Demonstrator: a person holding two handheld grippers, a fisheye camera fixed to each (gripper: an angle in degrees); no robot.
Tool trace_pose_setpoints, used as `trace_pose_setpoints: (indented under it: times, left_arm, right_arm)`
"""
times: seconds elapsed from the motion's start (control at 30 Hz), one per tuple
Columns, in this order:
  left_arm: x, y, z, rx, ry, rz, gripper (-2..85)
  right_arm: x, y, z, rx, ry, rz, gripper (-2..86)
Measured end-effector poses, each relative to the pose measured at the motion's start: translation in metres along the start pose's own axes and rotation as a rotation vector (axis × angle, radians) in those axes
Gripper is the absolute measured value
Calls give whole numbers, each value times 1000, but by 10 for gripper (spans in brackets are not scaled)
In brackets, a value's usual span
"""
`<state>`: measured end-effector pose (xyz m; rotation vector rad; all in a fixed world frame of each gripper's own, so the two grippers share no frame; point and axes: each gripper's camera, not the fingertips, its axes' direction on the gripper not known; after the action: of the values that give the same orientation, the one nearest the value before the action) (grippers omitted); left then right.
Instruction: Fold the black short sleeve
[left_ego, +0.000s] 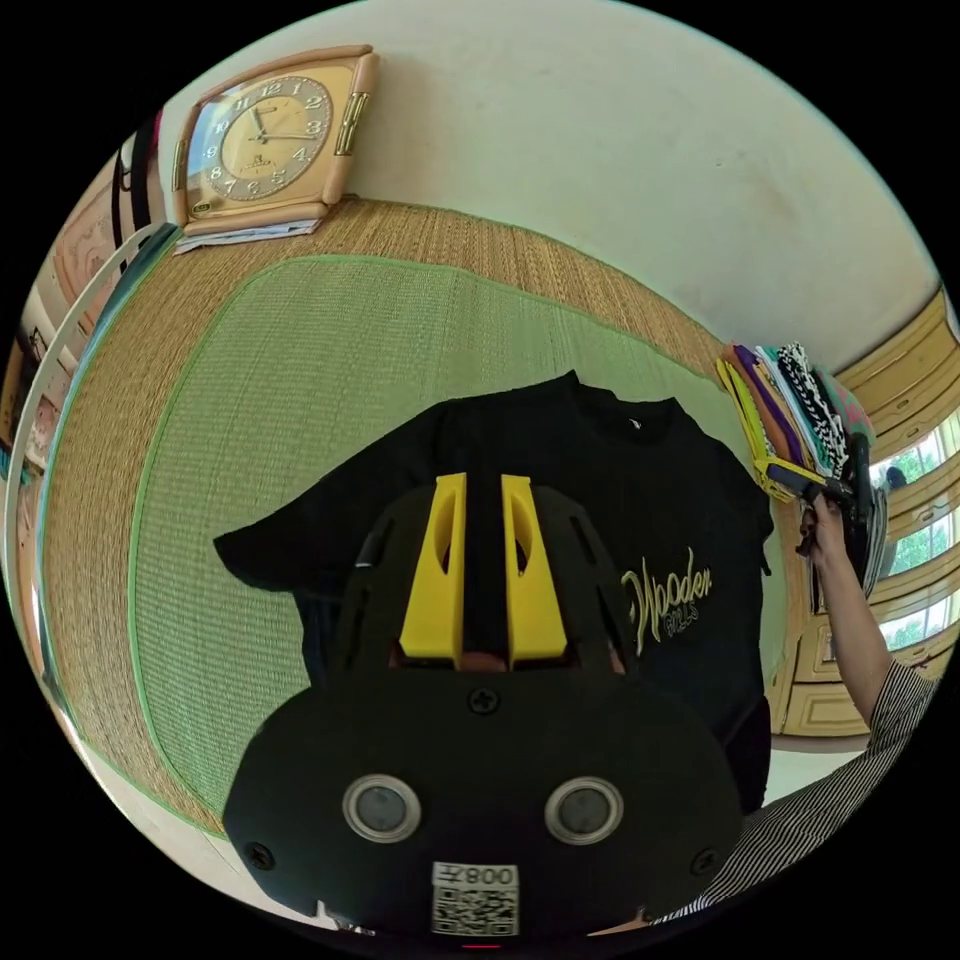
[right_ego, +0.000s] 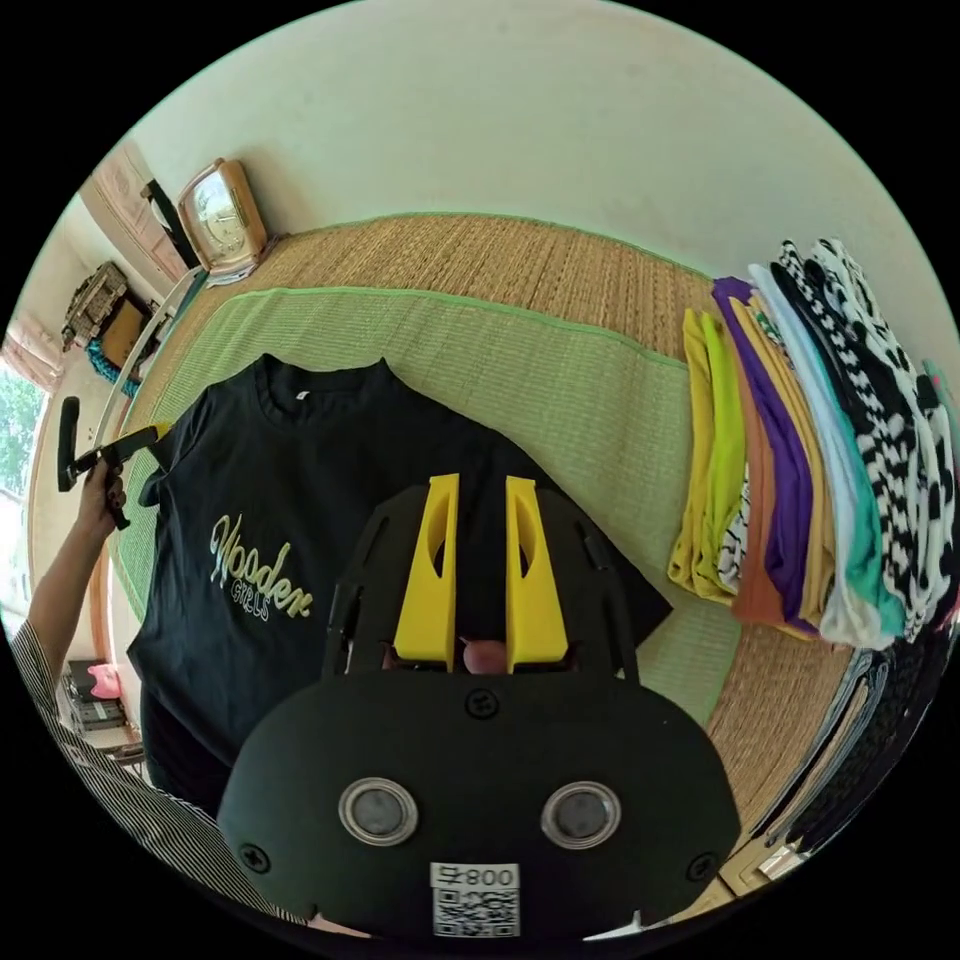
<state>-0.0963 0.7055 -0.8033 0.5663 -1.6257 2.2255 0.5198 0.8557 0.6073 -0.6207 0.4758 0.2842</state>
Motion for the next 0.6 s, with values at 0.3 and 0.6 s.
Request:
trace_pose_setpoints:
  times: [0.3,0.6]
  left_arm:
    - [2,-50,45,-138,-183,24,55]
    - [11,-48,35,-43,-151,57,10]
  right_arm:
    - [-10,-43,64,-138,96,-116,76]
    - [-3,-48,35,-65,103,-111,22]
